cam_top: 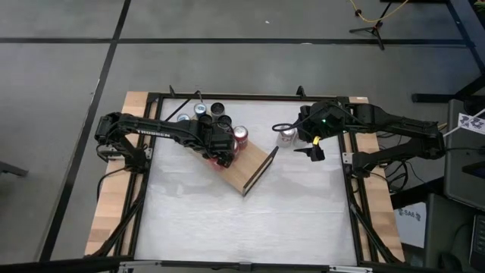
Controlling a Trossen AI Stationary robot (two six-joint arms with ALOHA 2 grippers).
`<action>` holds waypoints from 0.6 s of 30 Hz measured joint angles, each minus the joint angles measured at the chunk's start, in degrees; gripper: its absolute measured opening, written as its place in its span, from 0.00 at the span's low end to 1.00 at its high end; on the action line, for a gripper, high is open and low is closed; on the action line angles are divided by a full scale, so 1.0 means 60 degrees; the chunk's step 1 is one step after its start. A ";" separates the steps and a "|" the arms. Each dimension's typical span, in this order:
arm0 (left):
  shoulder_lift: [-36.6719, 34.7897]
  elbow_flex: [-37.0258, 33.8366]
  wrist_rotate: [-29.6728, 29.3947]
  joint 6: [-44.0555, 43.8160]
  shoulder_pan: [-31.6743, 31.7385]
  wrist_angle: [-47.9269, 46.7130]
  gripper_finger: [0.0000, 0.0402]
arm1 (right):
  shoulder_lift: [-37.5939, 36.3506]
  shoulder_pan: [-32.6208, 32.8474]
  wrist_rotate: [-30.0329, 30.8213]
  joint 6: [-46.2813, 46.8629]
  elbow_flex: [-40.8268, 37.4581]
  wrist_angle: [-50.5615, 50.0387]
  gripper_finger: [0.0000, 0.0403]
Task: Place canned beverage on shelf
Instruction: Put the red soda can aligned with the other red soda can on the shelf
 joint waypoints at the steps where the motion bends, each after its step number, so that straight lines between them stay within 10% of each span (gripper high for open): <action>1: 0.0000 0.0000 -0.0004 -0.0003 0.0000 -0.0007 0.80 | 0.0000 0.0000 -0.0003 -0.0001 -0.0001 0.0001 0.94; 18: 0.0000 0.0000 -0.0004 -0.0076 0.0000 -0.0013 0.80 | 0.0000 0.0001 0.0000 -0.0003 0.0000 0.0002 0.94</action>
